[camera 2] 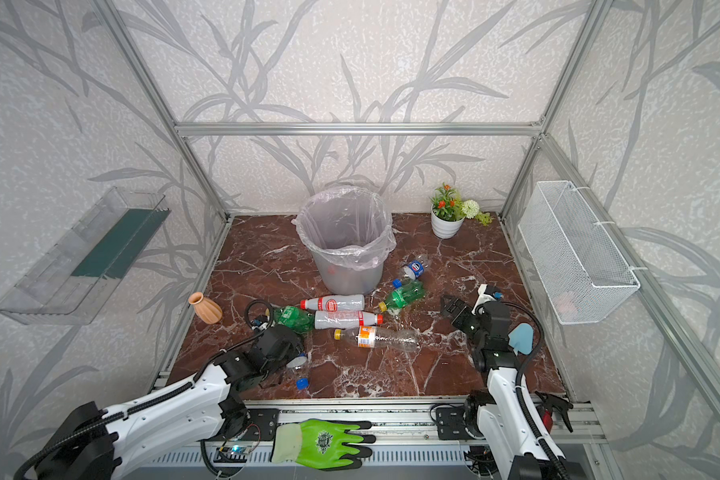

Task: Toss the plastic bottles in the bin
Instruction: 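Carry the clear bottle with the left gripper over the bin and release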

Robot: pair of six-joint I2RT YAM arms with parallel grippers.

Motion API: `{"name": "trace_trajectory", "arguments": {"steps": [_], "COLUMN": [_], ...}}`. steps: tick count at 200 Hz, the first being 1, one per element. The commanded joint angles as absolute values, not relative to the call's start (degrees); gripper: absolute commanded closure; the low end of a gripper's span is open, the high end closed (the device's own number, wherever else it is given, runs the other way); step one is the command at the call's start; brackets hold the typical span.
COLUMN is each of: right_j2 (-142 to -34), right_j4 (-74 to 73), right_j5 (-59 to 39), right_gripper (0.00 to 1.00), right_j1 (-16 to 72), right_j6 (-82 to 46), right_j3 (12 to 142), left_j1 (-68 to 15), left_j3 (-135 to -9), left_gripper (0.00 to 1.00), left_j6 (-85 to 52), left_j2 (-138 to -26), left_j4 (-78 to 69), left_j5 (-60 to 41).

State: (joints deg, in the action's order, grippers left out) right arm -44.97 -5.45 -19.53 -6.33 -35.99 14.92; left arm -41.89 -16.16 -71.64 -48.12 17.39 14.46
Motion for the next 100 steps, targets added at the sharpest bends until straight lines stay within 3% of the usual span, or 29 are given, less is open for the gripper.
{"name": "trace_trajectory", "arguments": {"steps": [1,51,100], "right_j2": [-45.08,-45.79,-44.37], "right_j4": [-7.0,-8.73,-8.78], "right_j5": [-19.01,-18.43,-18.03], "right_gripper": [0.01,0.01,0.01], "right_j1": [-6.5,-6.51,-6.51], "right_j6": [-35.94,-36.1,-36.2], "right_j3": [15.65,15.82,15.74], "left_j1": [-41.85,-41.84,-41.72], "left_j3": [-18.5,-31.32,-43.8], "left_gripper": [0.54,0.55,0.59], "left_j6": [-70.16,-53.32,-24.63], "left_j2": [-42.74,-29.16,-30.52], "left_j4": [24.85,30.07,7.9], "left_j5": [15.07,27.7,37.82]}}
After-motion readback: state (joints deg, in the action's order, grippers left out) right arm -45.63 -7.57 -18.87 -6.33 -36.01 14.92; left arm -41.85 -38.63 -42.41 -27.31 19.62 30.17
